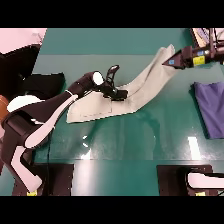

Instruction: Fold the shirts.

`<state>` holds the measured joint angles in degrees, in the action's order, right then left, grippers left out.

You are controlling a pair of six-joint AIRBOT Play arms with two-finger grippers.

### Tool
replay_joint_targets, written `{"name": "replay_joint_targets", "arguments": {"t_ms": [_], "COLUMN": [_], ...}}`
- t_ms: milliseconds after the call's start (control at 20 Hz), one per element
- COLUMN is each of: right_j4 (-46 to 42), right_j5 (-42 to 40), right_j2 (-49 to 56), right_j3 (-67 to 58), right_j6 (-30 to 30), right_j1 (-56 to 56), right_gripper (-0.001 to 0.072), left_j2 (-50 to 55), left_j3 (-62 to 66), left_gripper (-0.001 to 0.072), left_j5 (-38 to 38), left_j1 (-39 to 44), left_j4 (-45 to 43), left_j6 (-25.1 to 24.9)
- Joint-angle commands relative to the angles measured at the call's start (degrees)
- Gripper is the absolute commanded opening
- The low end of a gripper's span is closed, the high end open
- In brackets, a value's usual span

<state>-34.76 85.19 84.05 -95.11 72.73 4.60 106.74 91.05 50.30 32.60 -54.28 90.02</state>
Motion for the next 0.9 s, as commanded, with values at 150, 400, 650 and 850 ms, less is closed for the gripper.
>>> {"name": "replay_joint_targets", "arguments": {"t_ms": [150,400,650,850], "right_j4": [0.76,0.76,0.79,0.66], "right_j5": [-3.21,-7.02,-19.78,-29.81], "right_j2": [-0.39,-0.35,2.38,11.87], "right_j3": [-3.78,-3.78,-3.78,-6.62], "right_j6": [1.86,1.81,1.73,-1.38], "right_j1": [9.94,14.51,27.06,40.65], "right_gripper": [0.0015,0.0015,0.0015,0.0114], "left_j2": [2.21,1.4,-13.05,-25.86], "left_j3": [1.09,1.2,1.2,1.2], "left_gripper": [0.0025,0.0025,0.0025,0.0025], "left_j5": [-1.03,1.6,13.22,14.86], "left_j1": [1.18,-1.33,-17.44,-29.86], "left_j4": [0.31,0.24,-13.22,-19.87], "left_j6": [0.04,0.2,0.0,-0.02]}}
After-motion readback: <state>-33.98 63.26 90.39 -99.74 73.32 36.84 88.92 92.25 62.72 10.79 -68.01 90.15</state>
